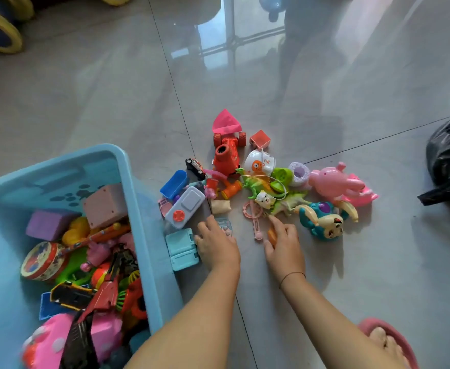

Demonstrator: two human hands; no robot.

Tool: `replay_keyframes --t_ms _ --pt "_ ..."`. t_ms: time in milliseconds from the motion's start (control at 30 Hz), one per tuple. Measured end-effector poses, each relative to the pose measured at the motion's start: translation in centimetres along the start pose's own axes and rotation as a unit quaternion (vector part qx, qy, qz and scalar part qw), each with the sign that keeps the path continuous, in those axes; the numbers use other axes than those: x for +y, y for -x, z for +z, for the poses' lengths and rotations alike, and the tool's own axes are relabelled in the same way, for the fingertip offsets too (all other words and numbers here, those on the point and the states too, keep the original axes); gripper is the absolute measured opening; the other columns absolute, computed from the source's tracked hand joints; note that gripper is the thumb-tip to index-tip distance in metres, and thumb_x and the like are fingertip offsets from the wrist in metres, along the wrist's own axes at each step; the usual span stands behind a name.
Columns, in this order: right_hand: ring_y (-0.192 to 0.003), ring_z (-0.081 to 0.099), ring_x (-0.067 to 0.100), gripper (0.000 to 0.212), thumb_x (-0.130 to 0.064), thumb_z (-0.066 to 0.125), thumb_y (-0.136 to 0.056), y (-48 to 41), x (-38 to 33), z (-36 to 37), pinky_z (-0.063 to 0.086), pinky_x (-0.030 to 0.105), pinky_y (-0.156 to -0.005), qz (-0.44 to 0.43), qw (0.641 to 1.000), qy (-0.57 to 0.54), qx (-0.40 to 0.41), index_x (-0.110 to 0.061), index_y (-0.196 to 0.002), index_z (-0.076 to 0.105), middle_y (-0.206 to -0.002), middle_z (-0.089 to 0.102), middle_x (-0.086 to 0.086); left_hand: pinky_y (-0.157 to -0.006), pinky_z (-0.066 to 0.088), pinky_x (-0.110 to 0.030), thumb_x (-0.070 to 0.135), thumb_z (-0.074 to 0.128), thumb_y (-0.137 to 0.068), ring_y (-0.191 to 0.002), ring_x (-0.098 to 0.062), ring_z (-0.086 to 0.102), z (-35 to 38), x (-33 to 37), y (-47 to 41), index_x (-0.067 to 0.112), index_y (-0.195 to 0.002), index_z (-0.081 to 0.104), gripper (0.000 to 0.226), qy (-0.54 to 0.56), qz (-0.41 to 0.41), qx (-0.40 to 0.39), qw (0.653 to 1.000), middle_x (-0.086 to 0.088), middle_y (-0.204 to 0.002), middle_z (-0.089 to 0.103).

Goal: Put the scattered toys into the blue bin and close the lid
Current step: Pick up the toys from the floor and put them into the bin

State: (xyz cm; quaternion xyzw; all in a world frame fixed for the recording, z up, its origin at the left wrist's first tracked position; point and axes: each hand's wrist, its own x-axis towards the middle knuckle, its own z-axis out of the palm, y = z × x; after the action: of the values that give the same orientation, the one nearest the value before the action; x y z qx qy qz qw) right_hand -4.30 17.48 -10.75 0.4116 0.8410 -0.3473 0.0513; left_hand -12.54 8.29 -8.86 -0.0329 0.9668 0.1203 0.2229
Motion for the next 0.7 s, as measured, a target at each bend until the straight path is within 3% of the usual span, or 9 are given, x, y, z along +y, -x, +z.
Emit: replay_keyframes --t_ms 167,300,367,433,533,700 --pt "-0.093 0.047 0.016 0.057 -0.014 0.053 -0.089 3.7 -1.7 -2.2 0.038 0.025 -0.076 0.028 0.99 -0.121 0.069 -0.026 -0.142 0.033 -0.123 0.043 0.008 -0.096 0.044 -0.033 0.031 0.064 -0.081 -0.123 -0.022 0.041 -1.8 0.2 4.7 0.023 -0.138 0.029 0.068 0.08 0.048 0.017 0.995 -0.002 -0.138 0.034" --pt "-0.109 0.042 0.009 0.056 -0.015 0.055 -0.09 6.6 -6.7 -4.7 0.04 0.028 -0.091 -0.008 0.963 -0.246 0.109 -0.022 -0.141 0.031 -0.136 0.043 0.006 -0.095 0.046 -0.027 0.039 0.067 -0.077 -0.12 -0.013 0.041 -7.2 -0.4 9.5 0.026 -0.136 0.036 0.069 0.207 0.142 0.123 0.96 0.004 -0.131 0.039" --pt "-0.12 0.044 0.013 0.055 -0.017 0.055 -0.09 8.5 -9.9 -5.6 0.042 0.037 -0.102 -0.047 0.951 -0.294 0.089 -0.028 -0.138 0.031 -0.138 0.043 0.002 -0.096 0.038 -0.021 0.04 0.068 -0.075 -0.118 -0.009 0.04 -10.5 -2.0 11.3 0.022 -0.135 0.042 0.068 0.255 0.161 0.195 0.933 0.004 -0.129 0.043" --pt "-0.12 0.047 0.013 0.054 -0.021 0.054 -0.09 10.9 -13.2 -6.2 0.045 0.039 -0.101 -0.098 0.943 -0.315 0.046 -0.034 -0.137 0.03 -0.136 0.043 -0.004 -0.096 0.036 -0.022 0.042 0.064 -0.073 -0.115 -0.007 0.04 -13.7 -4.5 12.2 0.019 -0.132 0.046 0.066 0.28 0.161 0.276 0.905 0.0 -0.125 0.047" --pt "-0.118 0.048 0.006 0.054 -0.022 0.054 -0.089 15.3 -18.0 -6.1 0.044 0.029 -0.101 -0.189 0.925 -0.329 -0.036 -0.031 -0.138 0.031 -0.135 0.044 -0.007 -0.094 0.036 -0.027 0.032 0.07 -0.072 -0.114 -0.021 0.045 -17.5 -9.2 12.2 0.013 -0.131 0.05 0.065 0.272 0.086 0.364 0.887 -0.011 -0.125 0.05" --pt "-0.118 0.041 0.005 0.056 -0.027 0.055 -0.088 19.5 -21.6 -3.5 0.036 0.025 -0.105 -0.275 0.922 -0.257 -0.091 -0.03 -0.139 0.032 -0.127 0.043 -0.007 -0.094 0.037 -0.052 0.017 0.073 -0.073 -0.122 -0.041 0.04 -20.2 -15.6 11.3 0.009 -0.135 0.045 0.068 0.232 -0.084 0.335 0.909 -0.018 -0.138 0.045"
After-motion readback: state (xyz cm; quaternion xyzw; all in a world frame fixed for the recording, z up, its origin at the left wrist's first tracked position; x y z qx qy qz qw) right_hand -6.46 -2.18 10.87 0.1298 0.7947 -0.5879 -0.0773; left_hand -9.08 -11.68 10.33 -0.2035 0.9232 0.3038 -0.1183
